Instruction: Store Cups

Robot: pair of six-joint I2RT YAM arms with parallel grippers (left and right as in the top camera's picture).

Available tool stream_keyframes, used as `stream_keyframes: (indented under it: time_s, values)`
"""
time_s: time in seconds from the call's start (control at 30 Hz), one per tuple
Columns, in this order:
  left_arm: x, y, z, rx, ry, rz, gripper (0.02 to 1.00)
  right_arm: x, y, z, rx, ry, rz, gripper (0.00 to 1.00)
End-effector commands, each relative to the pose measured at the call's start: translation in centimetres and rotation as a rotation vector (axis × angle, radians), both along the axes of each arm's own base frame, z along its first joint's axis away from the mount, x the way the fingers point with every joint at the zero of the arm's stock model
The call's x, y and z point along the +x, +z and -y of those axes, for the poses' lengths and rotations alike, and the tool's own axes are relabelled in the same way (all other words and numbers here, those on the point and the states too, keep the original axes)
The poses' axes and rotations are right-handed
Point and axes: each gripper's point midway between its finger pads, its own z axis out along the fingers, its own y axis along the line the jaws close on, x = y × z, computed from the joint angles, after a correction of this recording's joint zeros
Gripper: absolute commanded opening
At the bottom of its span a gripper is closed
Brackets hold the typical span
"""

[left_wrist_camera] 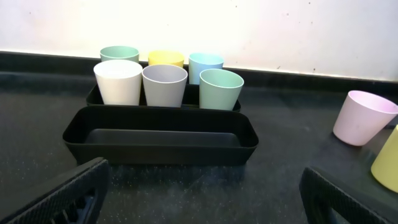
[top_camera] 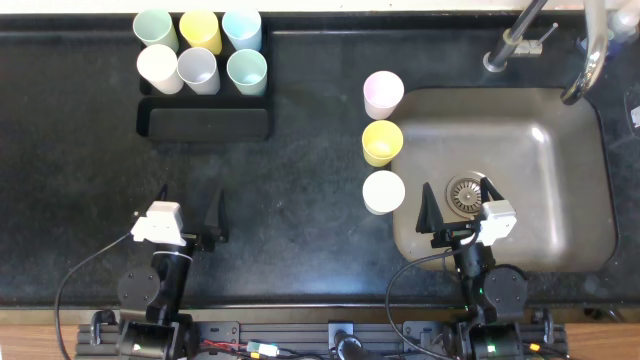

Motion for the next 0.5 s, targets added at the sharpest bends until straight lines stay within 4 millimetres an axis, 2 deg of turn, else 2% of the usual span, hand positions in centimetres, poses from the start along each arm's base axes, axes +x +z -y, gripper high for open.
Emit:
stream_keyframes:
  time_s: [0.03, 0.13, 0.27, 0.37, 0.5]
  values:
    - [0.0, 0.6, -0.5, -0.020, 0.028, 0.022, 1.000, 0.0, -0.2, 0.3, -0.003, -0.013, 0.005, 0.998]
    - [0.2, 2.6, -1.6, -0.025, 0.090, 0.090, 1.000, 0.0, -0.2, 0.3, -0.003, -0.013, 0.005, 0.998]
    - [1.5, 7.7, -1.9, -0.025, 0.109, 0.097, 1.000, 0.0, -0.2, 0.3, -0.003, -0.013, 0.005, 0.996]
    - [4.7, 11.9, -1.1, -0.014, 0.085, 0.017, 1.000, 0.0, -0.2, 0.3, -0.003, -0.013, 0.005, 0.998]
    - [10.7, 16.6, 1.9, 0.018, -0.004, -0.153, 1.000, 0.0, -0.2, 0.3, -0.003, -0.013, 0.005, 0.996]
